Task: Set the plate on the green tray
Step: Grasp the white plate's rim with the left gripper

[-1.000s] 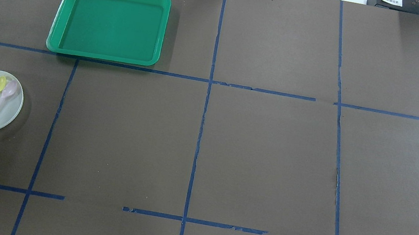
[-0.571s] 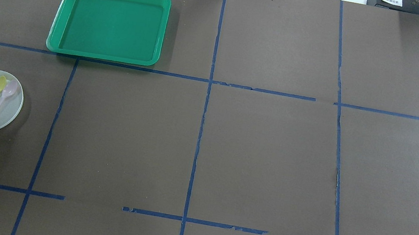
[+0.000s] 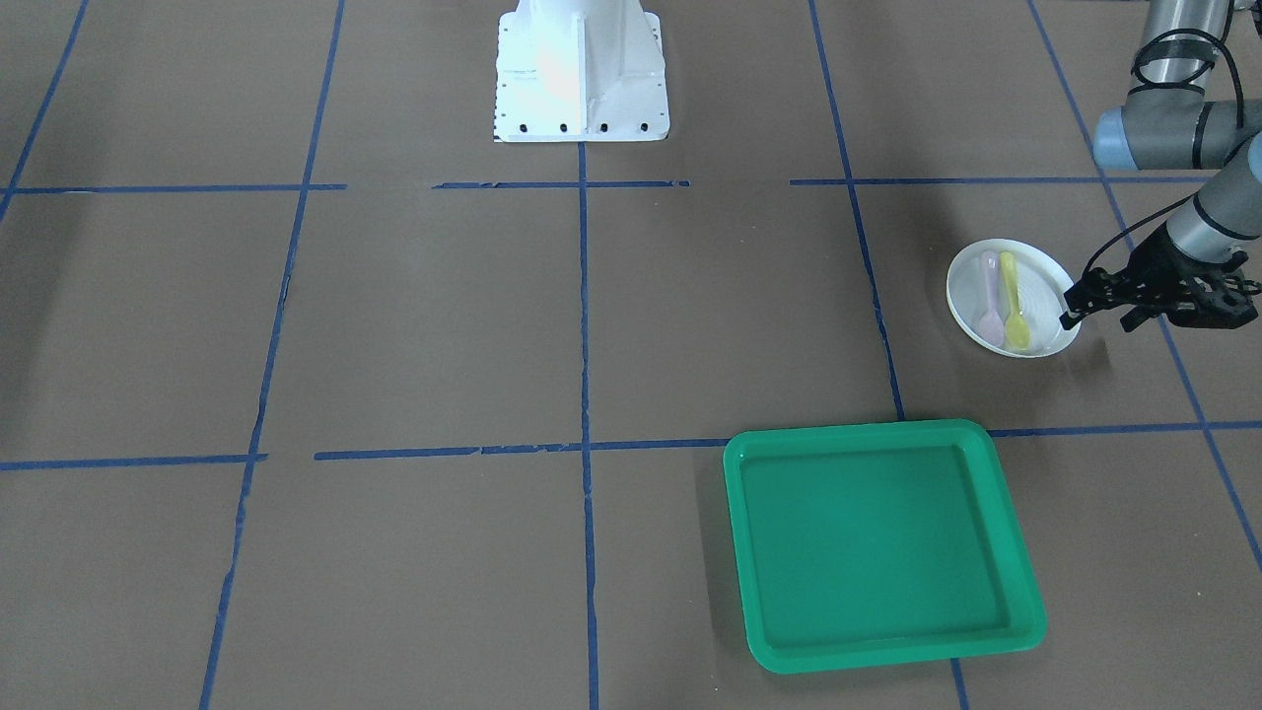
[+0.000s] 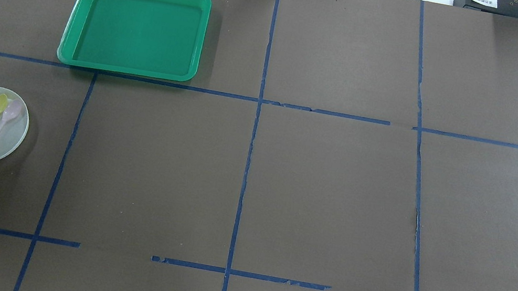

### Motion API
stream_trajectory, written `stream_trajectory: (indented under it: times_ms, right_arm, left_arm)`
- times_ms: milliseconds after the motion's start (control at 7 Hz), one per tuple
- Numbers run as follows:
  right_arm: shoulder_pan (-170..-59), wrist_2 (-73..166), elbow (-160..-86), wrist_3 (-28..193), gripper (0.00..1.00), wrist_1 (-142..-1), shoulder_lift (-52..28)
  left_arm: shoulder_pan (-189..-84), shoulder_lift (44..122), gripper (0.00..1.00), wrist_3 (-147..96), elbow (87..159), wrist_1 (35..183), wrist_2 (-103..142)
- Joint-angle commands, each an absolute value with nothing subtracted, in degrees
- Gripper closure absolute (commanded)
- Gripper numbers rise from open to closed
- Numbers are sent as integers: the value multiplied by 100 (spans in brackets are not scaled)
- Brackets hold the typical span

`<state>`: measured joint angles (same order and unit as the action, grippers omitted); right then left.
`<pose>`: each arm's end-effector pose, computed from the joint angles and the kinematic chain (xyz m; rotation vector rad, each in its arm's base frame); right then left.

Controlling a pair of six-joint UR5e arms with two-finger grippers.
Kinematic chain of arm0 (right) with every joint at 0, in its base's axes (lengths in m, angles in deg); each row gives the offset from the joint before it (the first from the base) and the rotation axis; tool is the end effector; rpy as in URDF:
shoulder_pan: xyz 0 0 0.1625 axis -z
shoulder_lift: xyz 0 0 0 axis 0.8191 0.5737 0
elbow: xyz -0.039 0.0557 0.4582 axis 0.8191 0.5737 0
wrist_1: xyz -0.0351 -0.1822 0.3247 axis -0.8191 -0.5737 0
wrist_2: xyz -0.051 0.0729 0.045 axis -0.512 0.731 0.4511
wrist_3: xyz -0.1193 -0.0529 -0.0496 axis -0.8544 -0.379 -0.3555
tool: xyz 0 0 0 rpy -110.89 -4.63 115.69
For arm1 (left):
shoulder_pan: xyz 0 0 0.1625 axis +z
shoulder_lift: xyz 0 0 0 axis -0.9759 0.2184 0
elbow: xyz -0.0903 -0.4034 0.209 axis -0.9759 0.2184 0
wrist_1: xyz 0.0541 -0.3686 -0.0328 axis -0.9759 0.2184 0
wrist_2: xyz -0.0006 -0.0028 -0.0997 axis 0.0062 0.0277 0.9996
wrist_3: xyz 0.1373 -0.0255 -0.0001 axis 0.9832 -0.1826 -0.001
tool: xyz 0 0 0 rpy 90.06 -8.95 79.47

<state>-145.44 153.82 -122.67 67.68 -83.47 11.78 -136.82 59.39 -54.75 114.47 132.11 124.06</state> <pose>0.0461 -0.4229 0.7351 0.0033 -0.7043 0.0303 0.1898 -0.4216 0.7230 0.1346 0.8662 -0.0152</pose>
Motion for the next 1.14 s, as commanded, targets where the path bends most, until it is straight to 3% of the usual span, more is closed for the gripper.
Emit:
stream_trajectory:
  times_ms: [0, 143, 286, 429, 1000]
  right_arm:
    - [-14543, 15381, -12267, 6768, 0, -8346, 1178]
    - [-14543, 15381, -12267, 6768, 0, -8346, 1178]
    - [-14543, 15381, -12267, 6768, 0, -8346, 1178]
    - [-14543, 15381, -12267, 6768, 0, -8346, 1178]
    - [-14543, 15381, -12267, 6768, 0, -8346, 1178]
  left_arm:
    - [-13540, 5931, 11, -5496, 11447, 13230, 12412]
    - [-13539, 5931, 30, -5496, 11456, 13230, 12429]
    - [-13531, 5922, 75, -5487, 11482, 13221, 12481]
    - [-13531, 5914, 100, -5487, 11499, 13221, 12491]
    - [-13557, 5887, 100, -5487, 11639, 13221, 13062]
